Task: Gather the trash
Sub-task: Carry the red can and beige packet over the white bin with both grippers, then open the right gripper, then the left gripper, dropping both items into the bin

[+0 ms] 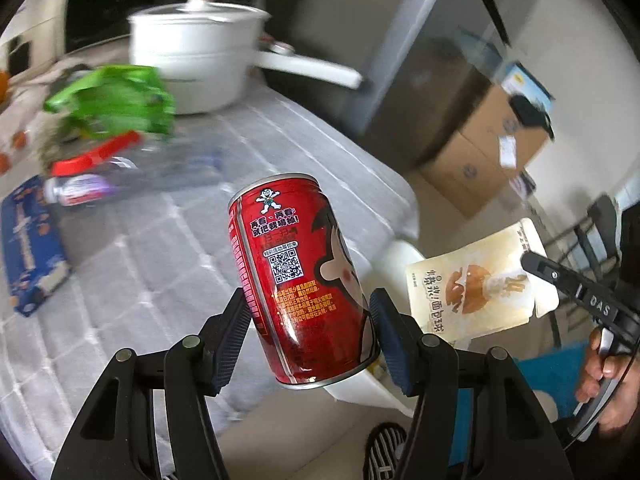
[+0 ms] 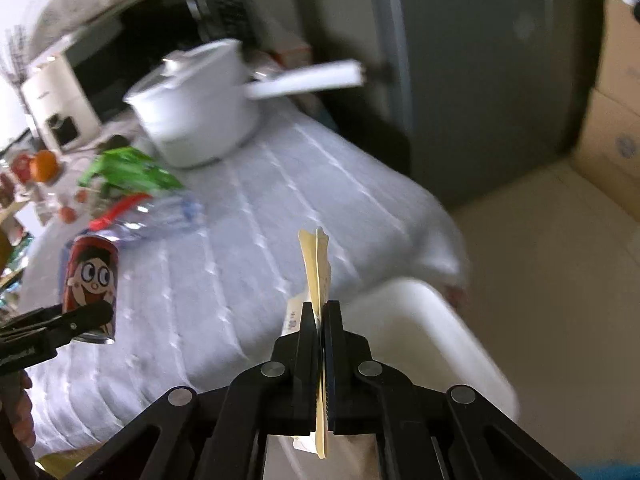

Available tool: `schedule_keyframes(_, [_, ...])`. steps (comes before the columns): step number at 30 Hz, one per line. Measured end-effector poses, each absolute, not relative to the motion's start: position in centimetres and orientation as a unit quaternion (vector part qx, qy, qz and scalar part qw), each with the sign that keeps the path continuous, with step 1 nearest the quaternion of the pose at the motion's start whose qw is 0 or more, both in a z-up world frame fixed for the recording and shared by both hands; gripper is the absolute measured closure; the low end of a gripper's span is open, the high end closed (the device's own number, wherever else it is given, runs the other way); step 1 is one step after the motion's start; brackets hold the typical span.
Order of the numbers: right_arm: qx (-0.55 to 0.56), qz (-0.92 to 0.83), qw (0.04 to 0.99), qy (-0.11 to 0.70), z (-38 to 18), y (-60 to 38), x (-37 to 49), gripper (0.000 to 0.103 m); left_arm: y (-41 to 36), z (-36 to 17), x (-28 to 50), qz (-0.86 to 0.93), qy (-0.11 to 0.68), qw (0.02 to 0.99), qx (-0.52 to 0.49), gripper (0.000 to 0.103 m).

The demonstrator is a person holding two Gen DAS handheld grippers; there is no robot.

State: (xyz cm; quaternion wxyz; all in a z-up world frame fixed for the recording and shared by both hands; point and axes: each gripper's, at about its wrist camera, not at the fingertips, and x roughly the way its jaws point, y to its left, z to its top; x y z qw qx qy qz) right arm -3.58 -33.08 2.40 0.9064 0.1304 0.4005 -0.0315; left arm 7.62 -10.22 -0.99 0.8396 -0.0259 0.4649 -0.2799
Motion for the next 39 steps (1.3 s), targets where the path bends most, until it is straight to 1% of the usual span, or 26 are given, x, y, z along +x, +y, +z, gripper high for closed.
schedule_keyframes(6, [0.166, -0.078, 0.877, 0.444, -0.1, -37.2, -5.0, 0.102, -15.9, -2.3, 5.5, -0.323, 0.467, 0.823, 0.028, 0.040])
schedule_keyframes(11, [0.188, -0.084, 0.853, 0.480, -2.1, -38.9, -4.8, 0.101, -19.0, -3.9, 4.4, -0.344, 0.469, 0.811, 0.069, 0.039])
schedule_keyframes(15, [0.205, -0.081, 0.837, 0.501, -3.3, -39.3, -4.7, 0.096, -20.4, -4.9, 3.9, -0.347, 0.475, 0.804, 0.087, 0.039])
schedule_keyframes(16, [0.209, -0.082, 0.833, 0.506, -3.5, -39.5, -4.6, 0.087, -20.6, -5.2, 3.8, -0.348, 0.476, 0.803, 0.091, 0.039])
schedule_keyframes(17, [0.213, -0.083, 0.831, 0.507, -3.6, -39.7, -4.7, 0.069, -20.9, -5.5, 3.7, -0.348, 0.477, 0.801, 0.095, 0.039])
schedule_keyframes(19, [0.219, -0.090, 0.832, 0.502, -3.5, -40.2, -5.0, 0.050, -21.4, -5.9, 3.8, -0.350, 0.480, 0.798, 0.102, 0.039])
schedule_keyframes(27, [0.210, -0.105, 0.826, 0.512, -3.7, -40.7, -4.9, 0.048, -24.8, -9.1, 3.9, -0.361, 0.506, 0.772, 0.134, 0.039])
schedule_keyframes(31, [0.191, -0.125, 0.823, 0.520, -3.9, -41.0, -4.9, 0.043, -26.4, -11.2, 3.9, -0.360, 0.525, 0.756, 0.154, 0.039])
schedule_keyframes(35, [0.186, -0.125, 0.817, 0.532, -4.5, -41.1, -4.8, 0.043, -27.3, -12.2, 3.8, -0.359, 0.530, 0.750, 0.167, 0.039])
schedule_keyframes(39, [0.181, -0.130, 0.817, 0.533, -4.6, -41.4, -5.0, 0.042, -27.4, -12.4, 4.4, -0.357, 0.535, 0.749, 0.157, 0.039])
